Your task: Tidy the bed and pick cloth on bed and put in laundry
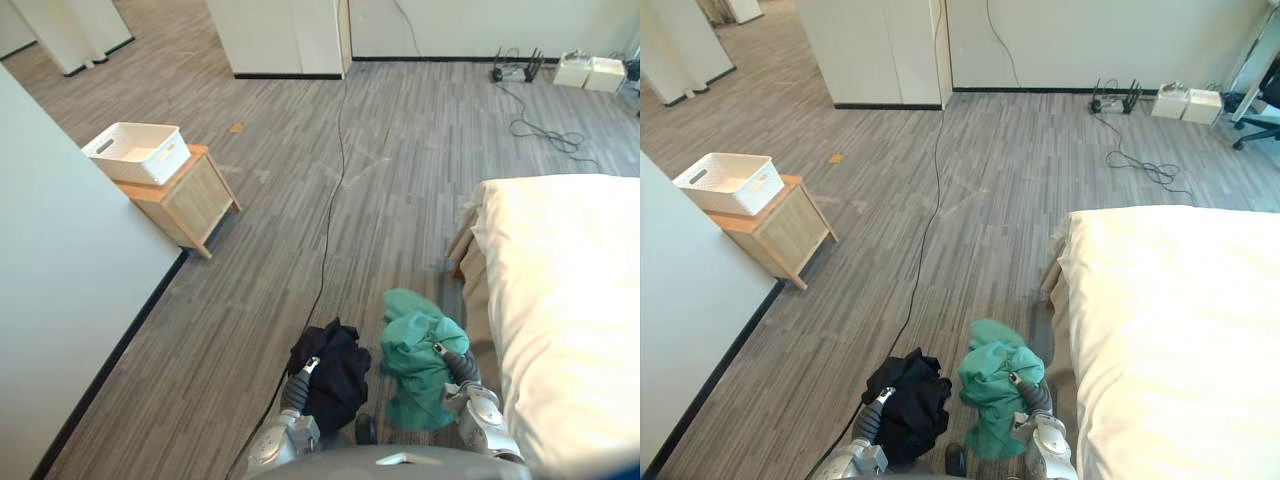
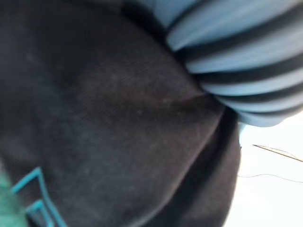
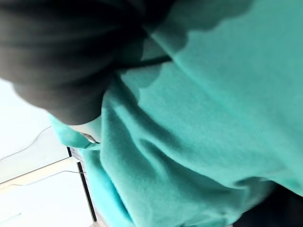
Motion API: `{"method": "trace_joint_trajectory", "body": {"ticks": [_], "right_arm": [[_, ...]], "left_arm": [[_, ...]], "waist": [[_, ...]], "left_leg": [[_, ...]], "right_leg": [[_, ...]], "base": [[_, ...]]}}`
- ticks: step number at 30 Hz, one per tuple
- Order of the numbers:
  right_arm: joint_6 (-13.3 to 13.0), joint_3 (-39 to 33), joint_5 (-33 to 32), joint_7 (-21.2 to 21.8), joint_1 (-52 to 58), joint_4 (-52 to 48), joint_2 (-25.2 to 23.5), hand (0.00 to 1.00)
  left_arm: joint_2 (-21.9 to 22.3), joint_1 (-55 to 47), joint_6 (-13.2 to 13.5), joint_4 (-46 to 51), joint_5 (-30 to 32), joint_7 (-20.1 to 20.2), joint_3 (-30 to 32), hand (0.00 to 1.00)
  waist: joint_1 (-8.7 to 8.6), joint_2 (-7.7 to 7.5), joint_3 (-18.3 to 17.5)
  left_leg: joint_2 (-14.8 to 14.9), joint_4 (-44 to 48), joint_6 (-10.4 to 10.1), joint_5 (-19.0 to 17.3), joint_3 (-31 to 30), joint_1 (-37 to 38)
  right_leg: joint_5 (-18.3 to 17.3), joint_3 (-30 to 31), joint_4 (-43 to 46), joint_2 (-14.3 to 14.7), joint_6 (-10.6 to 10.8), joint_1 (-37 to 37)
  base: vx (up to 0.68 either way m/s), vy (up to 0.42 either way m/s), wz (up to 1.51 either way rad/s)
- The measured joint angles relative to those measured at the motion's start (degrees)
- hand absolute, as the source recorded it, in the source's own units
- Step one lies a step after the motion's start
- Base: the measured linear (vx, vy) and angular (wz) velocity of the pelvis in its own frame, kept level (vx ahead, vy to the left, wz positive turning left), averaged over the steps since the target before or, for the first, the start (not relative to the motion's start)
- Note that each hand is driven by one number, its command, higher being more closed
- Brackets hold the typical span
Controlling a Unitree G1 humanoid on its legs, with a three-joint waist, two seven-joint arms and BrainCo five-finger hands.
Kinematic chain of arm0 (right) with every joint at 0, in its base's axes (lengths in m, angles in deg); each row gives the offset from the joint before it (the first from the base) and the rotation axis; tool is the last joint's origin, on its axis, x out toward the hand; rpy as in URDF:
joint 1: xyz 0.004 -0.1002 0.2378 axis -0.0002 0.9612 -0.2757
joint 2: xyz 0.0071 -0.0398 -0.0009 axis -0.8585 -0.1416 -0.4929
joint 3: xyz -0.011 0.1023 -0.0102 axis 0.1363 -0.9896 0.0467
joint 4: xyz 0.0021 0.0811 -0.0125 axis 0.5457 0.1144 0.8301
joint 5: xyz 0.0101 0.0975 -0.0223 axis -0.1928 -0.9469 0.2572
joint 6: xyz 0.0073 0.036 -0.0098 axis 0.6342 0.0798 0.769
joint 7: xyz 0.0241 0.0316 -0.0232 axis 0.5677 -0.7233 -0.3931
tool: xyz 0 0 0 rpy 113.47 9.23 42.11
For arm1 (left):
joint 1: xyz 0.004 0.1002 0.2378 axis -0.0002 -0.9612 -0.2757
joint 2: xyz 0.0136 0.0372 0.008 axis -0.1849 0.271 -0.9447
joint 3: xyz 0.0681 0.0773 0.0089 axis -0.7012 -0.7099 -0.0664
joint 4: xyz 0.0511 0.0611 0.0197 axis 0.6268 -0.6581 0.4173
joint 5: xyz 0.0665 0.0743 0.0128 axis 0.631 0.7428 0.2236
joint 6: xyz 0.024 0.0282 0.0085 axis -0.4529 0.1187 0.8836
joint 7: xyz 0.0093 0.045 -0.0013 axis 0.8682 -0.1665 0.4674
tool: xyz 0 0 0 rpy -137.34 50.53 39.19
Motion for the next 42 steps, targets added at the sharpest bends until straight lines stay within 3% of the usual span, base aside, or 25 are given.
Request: {"method": "trace_joint_trajectory", "body": {"ticks": [1,2,3,4,7,9,11,12,14,16,17,18,19,21,23,25,27,28,30,33,35,36,39,41,42], "right_arm": [[0.2,0.0,0.0,-0.4,0.3,-1.2,-0.1,1.0],[0.3,0.0,0.0,-0.6,0.4,-1.9,-0.4,1.0],[0.4,0.0,-0.1,-0.7,0.6,-3.0,-1.1,1.0],[0.5,0.4,0.0,-0.7,0.6,-3.7,-1.2,1.0],[1.2,1.6,0.0,-0.7,2.1,-4.9,-0.5,1.0],[1.5,1.9,0.0,-0.8,2.5,-5.3,-0.5,1.0],[1.9,2.0,-0.1,-1.4,2.5,-6.5,-0.3,1.0],[2.0,2.1,-0.2,-1.7,2.6,-7.6,-0.3,1.0],[2.1,2.2,-0.2,-1.7,2.7,-9.3,-0.4,1.0],[2.3,2.5,-0.2,-0.7,2.7,-11.7,-0.5,1.0],[2.6,2.5,-0.2,-0.4,2.6,-12.0,-0.4,1.0],[3.3,2.5,-0.2,0.0,1.9,-12.1,0.3,1.0],[3.4,2.3,-0.3,0.0,0.3,-12.1,1.0,1.0],[3.6,2.0,-0.8,0.6,0.0,-12.1,1.8,1.0],[3.9,1.7,-1.3,3.7,0.6,-12.4,2.5,1.0],[2.8,1.7,-1.2,9.0,1.5,-12.5,3.5,1.0],[1.4,1.4,-1.2,11.6,3.2,-12.6,4.1,1.0],[3.0,1.3,0.4,11.2,4.3,-13.1,3.9,1.0],[5.6,1.3,0.6,11.3,5.7,-13.3,4.0,1.0],[6.8,2.6,1.9,11.2,8.1,-16.1,3.9,1.0],[7.3,4.6,2.8,11.1,9.2,-19.7,3.9,1.0],[7.3,6.1,2.8,10.8,9.8,-21.6,3.9,1.0],[6.3,7.6,2.8,9.7,9.9,-22.1,3.8,1.0],[5.6,8.4,2.0,8.2,10.1,-22.1,3.5,1.0],[5.2,8.3,1.3,7.8,10.1,-22.0,3.4,1.0]], "left_arm": [[-0.2,-0.1,-0.1,0.4,0.4,0.0,-0.1,1.0],[-0.6,-0.1,-0.1,0.5,0.7,-0.1,-0.1,1.0],[-1.7,-0.1,-0.2,1.4,1.8,-0.3,-0.5,1.0],[-2.8,0.0,-0.2,2.7,3.3,-1.3,-1.8,1.0],[-2.5,0.2,-0.3,4.6,4.2,-3.8,-4.6,1.0],[-2.4,1.3,-0.9,6.1,4.2,-4.8,-5.0,1.0],[-2.2,3.9,-1.5,6.3,5.8,-5.2,-5.0,1.0],[-2.4,5.4,-1.6,6.3,6.4,-5.4,-5.2,1.0],[-2.9,6.5,-1.5,6.4,6.6,-5.8,-4.8,1.0],[-3.5,6.2,-1.4,6.5,6.6,-6.2,-4.1,1.0],[-3.7,6.0,-1.4,6.4,6.7,-6.3,-4.1,1.0],[-3.2,6.0,-1.7,5.9,6.7,-6.5,-4.1,1.0],[-3.0,6.0,-1.5,6.2,7.3,-6.4,-4.3,1.0],[-2.7,6.1,-1.5,6.1,7.4,-6.3,-4.3,1.0],[-2.5,5.8,-1.7,6.3,7.1,-5.7,-3.4,1.0],[-1.9,4.6,-2.0,6.8,5.0,-4.3,-0.4,1.0],[-2.1,3.8,-2.0,8.7,4.9,-3.2,2.3,1.0],[-2.3,2.5,-1.8,10.1,4.8,-3.2,3.3,1.0],[-2.1,1.1,-1.2,12.1,3.8,-3.0,3.5,1.0],[-1.9,-0.4,-0.5,14.2,3.4,-2.8,2.7,1.0],[-1.3,-1.1,0.1,16.1,3.3,-3.9,2.2,1.0],[-0.7,-1.3,0.4,17.3,3.2,-5.1,1.3,1.0],[0.0,-0.5,0.5,17.7,2.6,-7.6,-2.3,1.0],[0.2,-0.6,0.5,17.5,1.3,-8.0,-4.0,1.0],[0.8,-0.6,0.5,17.0,0.3,-8.6,-4.1,1.0]], "waist": [[0.11,-1.03,-0.3],[0.05,-1.61,-0.3],[-0.13,-2.63,0.2],[-0.2,-3.39,0.9],[-1.55,-3.39,1.2],[-2.9,-3.74,1.3],[-3.91,-2.02,3.0],[-4.22,-0.79,4.2],[-4.19,-1.61,4.6],[-3.84,-4.37,5.7],[-3.89,-5.58,5.8],[-4.37,-2.93,6.6],[-4.59,-1.69,6.6],[-4.97,-1.13,6.7],[-5.0,-0.43,6.7],[-4.84,1.67,6.7],[-4.78,1.71,7.2],[-4.75,0.94,7.7],[-4.26,-0.17,8.4],[-3.24,-0.17,8.5],[-3.28,-0.27,8.6],[-3.34,-0.27,8.6],[-3.29,-0.1,8.5],[-3.04,-1.28,7.2],[-3.29,-1.99,5.9]], "left_leg": [[-0.4,0.9,1.9,-1.3,0.4,0.1],[-0.6,1.6,2.1,-2.1,0.4,0.2],[-0.8,2.7,2.2,-3.5,0.3,1.5],[-1.0,2.5,2.1,-4.4,0.2,3.3],[-0.9,2.8,0.7,-6.2,-1.8,7.1],[0.3,2.8,-0.1,-7.3,-4.1,8.7],[3.5,3.5,-1.3,-8.3,-6.2,10.3],[5.7,4.5,-2.9,-9.2,-7.0,11.2],[7.1,5.3,-5.8,-10.9,-7.1,12.2],[7.4,5.9,-10.2,-14.9,-6.9,15.8],[7.5,6.7,-10.6,-16.5,-7.2,16.8],[10.4,8.7,-11.0,-19.3,-7.2,17.6],[12.2,11.0,-11.5,-19.1,-6.8,16.6],[13.8,14.9,-12.6,-18.2,-6.8,15.6],[16.4,29.2,-13.0,-14.8,-7.0,10.9],[21.1,49.9,-13.0,-4.1,-8.2,1.3],[22.7,64.4,-11.7,-6.0,-8.3,-6.8],[21.6,66.6,-11.5,-7.2,-7.4,-9.8],[18.5,62.6,-11.2,-9.1,-6.4,-13.1],[13.5,41.5,-10.5,-11.4,-2.5,-15.5],[10.5,23.6,-9.9,-8.3,0.4,-15.3],[9.2,12.4,-10.0,-3.6,2.6,-14.8],[8.8,5.2,-9.9,1.6,6.8,-16.2],[8.4,6.9,-3.3,6.6,10.7,-15.6],[6.7,8.3,-0.1,5.8,11.2,-15.6]], "right_leg": [[-0.5,1.3,13.8,-1.7,1.3,-4.2],[0.5,1.3,21.3,-2.6,2.6,-6.3],[5.7,1.3,31.2,-4.6,3.2,-9.7],[10.1,-0.5,38.6,-6.9,1.3,-12.7],[6.6,-3.9,45.5,-10.2,-2.2,-17.9],[3.1,-4.3,39.7,-8.9,-2.3,-20.0],[1.9,-5.7,28.2,-5.4,-2.4,-21.1],[3.5,-7.0,18.5,-3.4,-1.9,-21.4],[10.3,-6.9,5.6,-2.7,-2.1,-23.0],[19.7,-5.0,-7.1,-3.2,-1.1,-23.0],[23.1,-4.6,-6.7,-3.9,-2.1,-23.0],[22.5,-5.4,-1.4,-1.7,-7.2,-23.9],[18.3,-5.8,3.7,-0.8,-8.2,-26.1],[13.6,-6.2,8.9,-0.3,-9.5,-27.5],[9.2,-6.4,11.2,1.9,-10.6,-25.8],[7.9,-6.0,6.8,6.2,-10.7,-21.0],[7.5,-5.1,2.4,8.1,-11.3,-16.3],[7.3,-4.1,-0.3,8.3,-11.6,-12.6],[7.1,-2.5,-4.2,8.2,-11.9,-7.5],[6.1,-0.5,-7.4,7.7,-12.3,-2.4],[4.6,-0.1,-7.9,7.2,-11.3,-0.3],[3.7,-0.1,-9.3,7.2,-10.4,1.7],[1.4,-0.3,-11.4,7.1,-7.2,6.6],[-2.8,-0.6,-8.6,4.3,-4.5,8.0],[-3.8,-0.3,-3.4,1.8,-2.8,6.7]], "base": [[0.19,0.004,-0.06],[0.27,0.005,-0.06],[0.38,0.032,-0.06],[0.33,0.025,-0.04],[0.36,0.012,0.24],[0.42,-0.069,0.55],[0.37,-0.117,0.64],[0.38,-0.148,0.53],[0.42,-0.197,0.37],[0.54,-0.332,0.16],[0.58,-0.403,0.14],[0.46,-0.344,0.06],[0.44,-0.347,-0.02],[0.39,-0.323,-0.08],[0.44,-0.359,-0.22],[0.39,-0.249,-0.32],[0.39,-0.129,-0.29],[0.4,-0.108,-0.28],[0.37,-0.084,-0.39],[0.37,-0.018,-0.37],[0.46,0.057,-0.11],[0.46,0.096,0.04],[0.52,0.139,0.01],[0.66,0.219,-0.12],[0.74,0.247,0.02]]}}
